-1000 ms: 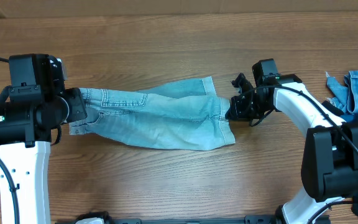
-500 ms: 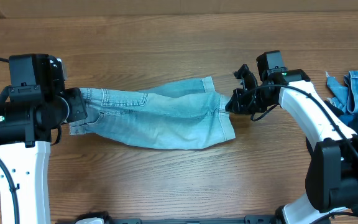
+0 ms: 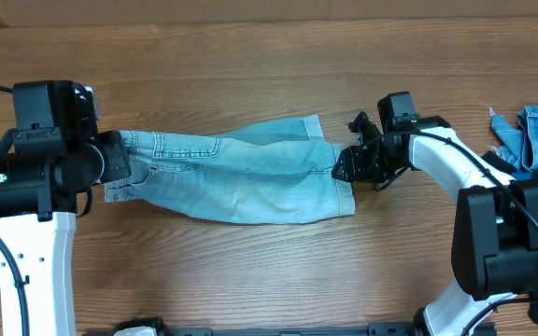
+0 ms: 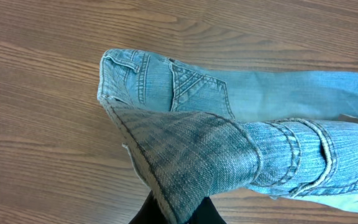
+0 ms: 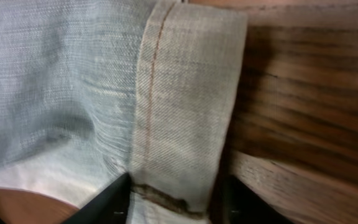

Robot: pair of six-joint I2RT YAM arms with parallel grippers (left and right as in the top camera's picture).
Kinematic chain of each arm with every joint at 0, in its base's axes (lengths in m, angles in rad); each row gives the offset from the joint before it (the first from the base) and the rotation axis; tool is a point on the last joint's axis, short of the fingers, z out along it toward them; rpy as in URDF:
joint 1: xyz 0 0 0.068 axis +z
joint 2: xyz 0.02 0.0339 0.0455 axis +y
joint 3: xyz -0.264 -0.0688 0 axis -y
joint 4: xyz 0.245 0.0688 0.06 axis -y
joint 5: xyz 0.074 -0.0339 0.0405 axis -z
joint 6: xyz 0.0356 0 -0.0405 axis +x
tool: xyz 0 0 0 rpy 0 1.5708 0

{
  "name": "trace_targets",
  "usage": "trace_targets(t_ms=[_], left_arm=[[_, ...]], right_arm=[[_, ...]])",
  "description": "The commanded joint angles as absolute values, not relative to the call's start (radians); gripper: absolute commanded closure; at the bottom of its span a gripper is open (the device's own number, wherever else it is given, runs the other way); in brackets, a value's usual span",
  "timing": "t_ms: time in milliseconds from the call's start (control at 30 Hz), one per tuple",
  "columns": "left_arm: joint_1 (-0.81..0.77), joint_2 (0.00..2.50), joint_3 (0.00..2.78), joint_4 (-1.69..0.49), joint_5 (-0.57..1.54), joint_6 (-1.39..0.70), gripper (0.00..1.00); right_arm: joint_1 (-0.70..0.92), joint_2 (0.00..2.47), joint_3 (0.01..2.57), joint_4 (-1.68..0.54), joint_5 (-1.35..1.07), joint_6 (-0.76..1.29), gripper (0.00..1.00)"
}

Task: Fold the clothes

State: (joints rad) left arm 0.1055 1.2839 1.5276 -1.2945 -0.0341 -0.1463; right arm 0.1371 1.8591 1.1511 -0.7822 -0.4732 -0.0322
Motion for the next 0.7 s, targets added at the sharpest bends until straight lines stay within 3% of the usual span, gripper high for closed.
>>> trace_targets(t_ms=[0, 133, 300, 400, 567, 667], left_arm=[[0.112, 1.276, 1.568, -1.286, -0.025, -0.126, 0.95], [0.112, 1.276, 1.568, -1.287, -0.026, -0.127, 0.95], [0.112, 1.276, 1.615, -1.287, -0.026, -0.126, 0.96], [0.112, 1.276, 1.797, -1.285, -0.012, -0.144, 0.96], [0.112, 1.281, 1.955, -1.151, 0.332, -0.210, 0.96], [0.112, 1.324, 1.954, -1.187, 0.348, -0.209, 0.96]], right_arm=[[0.133, 1.864, 1.145, -0.760, -0.527, -0.034, 0.76], [0.125, 1.856, 1.224, -0.866, -0.550, -0.034, 0.96], [0.084, 1.705, 1.376, -1.047, -0.563, -0.029, 0.96], [-0.007, 1.533, 1.474, -1.091, -0.563, 0.040, 0.96], [-0.175, 1.307, 1.551, -1.023, -0.621, 0.058, 0.96], [-0.175, 1.283, 1.551, -1.070, -0.615, 0.018, 0.96]])
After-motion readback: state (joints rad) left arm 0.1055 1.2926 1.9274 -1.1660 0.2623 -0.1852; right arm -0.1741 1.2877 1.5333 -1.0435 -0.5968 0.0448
